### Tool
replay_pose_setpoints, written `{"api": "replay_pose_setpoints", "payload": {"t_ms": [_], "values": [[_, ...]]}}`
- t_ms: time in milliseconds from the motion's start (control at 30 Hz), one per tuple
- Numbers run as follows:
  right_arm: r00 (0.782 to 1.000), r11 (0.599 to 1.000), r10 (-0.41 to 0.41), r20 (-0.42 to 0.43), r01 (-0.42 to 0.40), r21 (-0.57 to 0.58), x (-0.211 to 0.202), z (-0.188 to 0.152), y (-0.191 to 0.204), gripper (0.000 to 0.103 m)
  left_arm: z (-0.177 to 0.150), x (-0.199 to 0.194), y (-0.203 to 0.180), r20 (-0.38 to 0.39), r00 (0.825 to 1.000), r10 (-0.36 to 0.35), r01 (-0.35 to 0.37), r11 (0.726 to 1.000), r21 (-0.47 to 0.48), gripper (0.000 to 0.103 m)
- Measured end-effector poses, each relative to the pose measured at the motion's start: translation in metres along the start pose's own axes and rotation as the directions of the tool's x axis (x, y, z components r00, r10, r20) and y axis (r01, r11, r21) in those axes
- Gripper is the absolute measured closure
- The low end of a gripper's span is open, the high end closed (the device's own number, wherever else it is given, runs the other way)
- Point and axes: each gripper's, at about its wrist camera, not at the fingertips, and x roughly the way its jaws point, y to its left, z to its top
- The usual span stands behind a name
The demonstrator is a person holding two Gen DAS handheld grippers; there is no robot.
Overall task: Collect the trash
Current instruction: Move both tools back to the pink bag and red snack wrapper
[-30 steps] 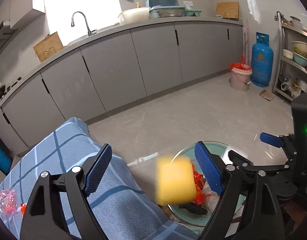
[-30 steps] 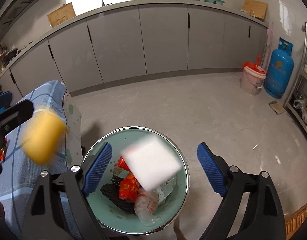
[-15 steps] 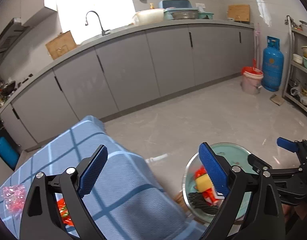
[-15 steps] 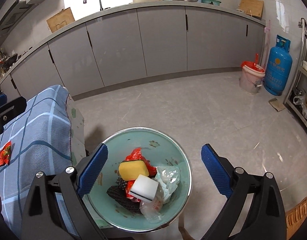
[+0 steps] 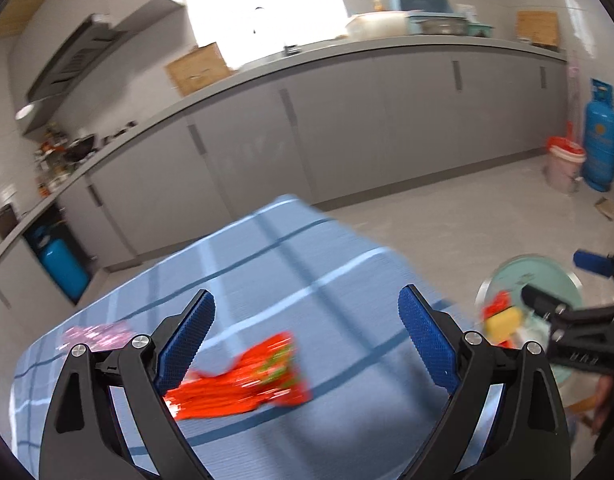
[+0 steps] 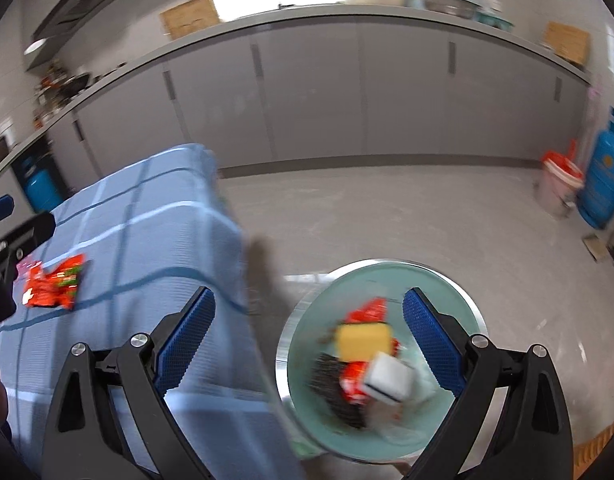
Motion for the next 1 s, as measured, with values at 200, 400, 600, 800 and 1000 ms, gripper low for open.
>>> {"api": "replay_pose_setpoints", "payload": {"t_ms": [200,400,600,800,1000], "values": [[0.995,0.987,0.098,-0.004,-0.098,-0.124,0.009,0.016,0.072,0.009,-0.034,0.000,0.086,-0.065,0.980,0.188,-0.191,0.980,-0.053,0.008],[0.980,0.937,0.194,-0.038,-0.197,-0.288,0.018,0.020,0.155,0.009,-0.079,0.013,0.180,-0.215,0.916,0.338,-0.374,0.915,-0.155,0.007],[0.962,0.857,0.257,-0.092,-0.271,-0.438,0.022,0.010,0.219,0.009,-0.111,0.011,0.235,-0.299,0.875,0.381,-0.451,0.865,-0.218,0.007],[0.955,0.784,0.257,-0.150,-0.296,-0.546,0.034,-0.003,0.263,0.009,-0.126,0.013,0.250,-0.331,0.869,0.367,-0.452,0.861,-0.233,0.006],[0.973,0.751,0.178,-0.145,-0.230,-0.619,0.062,-0.006,0.280,0.008,-0.137,0.026,0.259,-0.355,0.868,0.348,-0.444,0.863,-0.239,0.006]]}}
